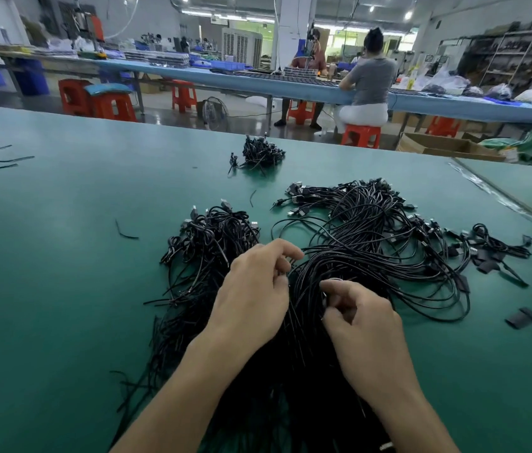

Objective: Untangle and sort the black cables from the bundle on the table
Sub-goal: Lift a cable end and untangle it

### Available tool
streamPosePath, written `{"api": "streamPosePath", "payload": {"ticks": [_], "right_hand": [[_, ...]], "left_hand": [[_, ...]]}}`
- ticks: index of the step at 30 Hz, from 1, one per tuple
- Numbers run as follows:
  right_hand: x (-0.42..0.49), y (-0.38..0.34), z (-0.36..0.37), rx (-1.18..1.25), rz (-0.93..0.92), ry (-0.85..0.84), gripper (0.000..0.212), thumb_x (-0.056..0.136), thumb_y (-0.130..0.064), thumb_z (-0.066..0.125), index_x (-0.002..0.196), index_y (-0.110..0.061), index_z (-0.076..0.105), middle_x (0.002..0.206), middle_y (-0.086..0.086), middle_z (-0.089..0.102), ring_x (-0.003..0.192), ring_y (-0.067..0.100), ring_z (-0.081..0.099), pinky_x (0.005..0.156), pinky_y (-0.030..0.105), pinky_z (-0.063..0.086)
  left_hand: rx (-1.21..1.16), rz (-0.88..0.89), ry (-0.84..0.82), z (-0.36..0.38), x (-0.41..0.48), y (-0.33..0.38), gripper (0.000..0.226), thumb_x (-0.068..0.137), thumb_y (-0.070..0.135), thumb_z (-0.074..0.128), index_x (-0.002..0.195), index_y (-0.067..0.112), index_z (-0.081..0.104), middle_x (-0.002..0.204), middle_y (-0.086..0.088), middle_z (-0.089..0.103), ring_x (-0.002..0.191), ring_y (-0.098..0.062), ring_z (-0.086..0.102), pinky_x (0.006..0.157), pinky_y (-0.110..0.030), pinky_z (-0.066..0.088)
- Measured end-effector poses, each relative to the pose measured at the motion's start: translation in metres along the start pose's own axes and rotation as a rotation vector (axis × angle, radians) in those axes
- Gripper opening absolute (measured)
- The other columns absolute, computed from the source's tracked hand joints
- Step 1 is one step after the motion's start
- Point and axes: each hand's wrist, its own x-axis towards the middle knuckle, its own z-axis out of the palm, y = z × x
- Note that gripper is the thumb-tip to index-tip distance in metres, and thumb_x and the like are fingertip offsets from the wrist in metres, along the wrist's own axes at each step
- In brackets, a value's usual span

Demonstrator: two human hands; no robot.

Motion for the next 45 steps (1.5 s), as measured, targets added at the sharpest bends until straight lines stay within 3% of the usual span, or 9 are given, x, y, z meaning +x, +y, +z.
{"api": "streamPosePath", "payload": {"ticks": [5,8,10,14,20,27,31,35,45], "right_hand": [[-0.007,-0.034,-0.012,0.358,-0.256,-0.072,0.036,0.077,0.001,0.056,0.08,-0.028,0.076,0.065,-0.014,0.068,0.054,0.001,0.054,0.052,0.011,0.041],[-0.013,-0.045,-0.009,0.288,-0.327,-0.086,0.032,0.075,-0.006,0.057,0.076,-0.032,0.075,0.063,-0.017,0.067,0.048,-0.001,0.055,0.048,0.005,0.036],[-0.012,-0.035,-0.007,0.12,-0.221,-0.109,0.033,0.082,-0.003,0.061,0.072,-0.032,0.074,0.068,-0.019,0.069,0.055,-0.003,0.06,0.051,0.006,0.039],[-0.006,-0.005,-0.002,-0.346,-0.012,-0.116,0.031,0.092,-0.016,0.049,0.106,-0.036,0.068,0.103,-0.019,0.062,0.093,0.004,0.057,0.078,0.027,0.049],[-0.006,0.009,0.011,-0.631,-0.015,-0.159,0.044,0.101,-0.052,0.034,0.141,-0.036,0.044,0.127,-0.008,0.049,0.116,0.014,0.047,0.093,0.03,0.04],[-0.007,0.004,0.008,-0.576,-0.034,-0.191,0.043,0.1,-0.048,0.039,0.142,-0.051,0.03,0.109,-0.01,0.039,0.1,0.014,0.049,0.086,0.034,0.044],[-0.003,-0.003,0.01,-0.671,0.034,-0.248,0.036,0.102,-0.048,0.032,0.124,-0.032,0.055,0.116,-0.005,0.045,0.111,0.019,0.051,0.09,0.038,0.045],[0.012,-0.01,0.017,-0.67,0.148,-0.207,0.039,0.101,-0.05,0.039,0.116,-0.018,0.054,0.118,0.003,0.046,0.108,0.025,0.053,0.082,0.037,0.043],[0.044,-0.003,0.038,-0.63,0.216,-0.015,0.025,0.101,-0.03,0.037,0.09,-0.018,0.056,0.104,0.002,0.057,0.079,0.024,0.046,0.069,0.034,0.035]], "left_hand": [[-0.012,0.015,-0.033,0.002,-0.002,0.005,0.045,0.074,0.012,0.07,0.111,0.038,0.065,0.089,0.011,0.064,0.091,-0.016,0.062,0.086,-0.044,0.052],[-0.037,0.025,-0.067,-0.001,-0.005,0.007,0.042,0.066,0.033,0.065,0.108,0.037,0.068,0.088,0.01,0.066,0.088,-0.015,0.063,0.081,-0.043,0.054],[-0.017,0.012,-0.067,-0.001,-0.006,0.005,0.04,0.072,0.022,0.073,0.108,0.037,0.068,0.089,0.011,0.063,0.086,-0.013,0.061,0.083,-0.043,0.053],[0.155,-0.021,-0.021,0.002,-0.005,-0.002,0.042,0.084,0.009,0.068,0.113,0.04,0.064,0.094,0.017,0.061,0.092,-0.009,0.058,0.089,-0.039,0.052],[0.447,0.001,-0.145,0.01,-0.006,-0.013,0.038,0.095,0.042,0.057,0.133,0.039,0.056,0.123,0.007,0.053,0.12,-0.016,0.046,0.103,-0.035,0.039],[0.536,0.051,-0.258,0.018,-0.009,-0.018,0.037,0.086,0.053,0.062,0.121,0.042,0.06,0.118,0.009,0.051,0.118,-0.016,0.043,0.101,-0.037,0.03],[0.517,0.041,-0.243,0.019,-0.008,-0.022,0.035,0.082,0.057,0.061,0.113,0.041,0.059,0.11,0.011,0.051,0.114,-0.015,0.045,0.097,-0.035,0.03],[0.505,0.033,-0.226,0.021,-0.008,-0.025,0.036,0.081,0.061,0.058,0.111,0.042,0.06,0.102,0.014,0.049,0.111,-0.015,0.046,0.097,-0.035,0.031],[0.504,0.032,-0.22,0.023,-0.007,-0.03,0.051,0.071,0.068,0.065,0.115,0.042,0.059,0.103,0.017,0.049,0.11,-0.013,0.046,0.095,-0.033,0.03]]}}
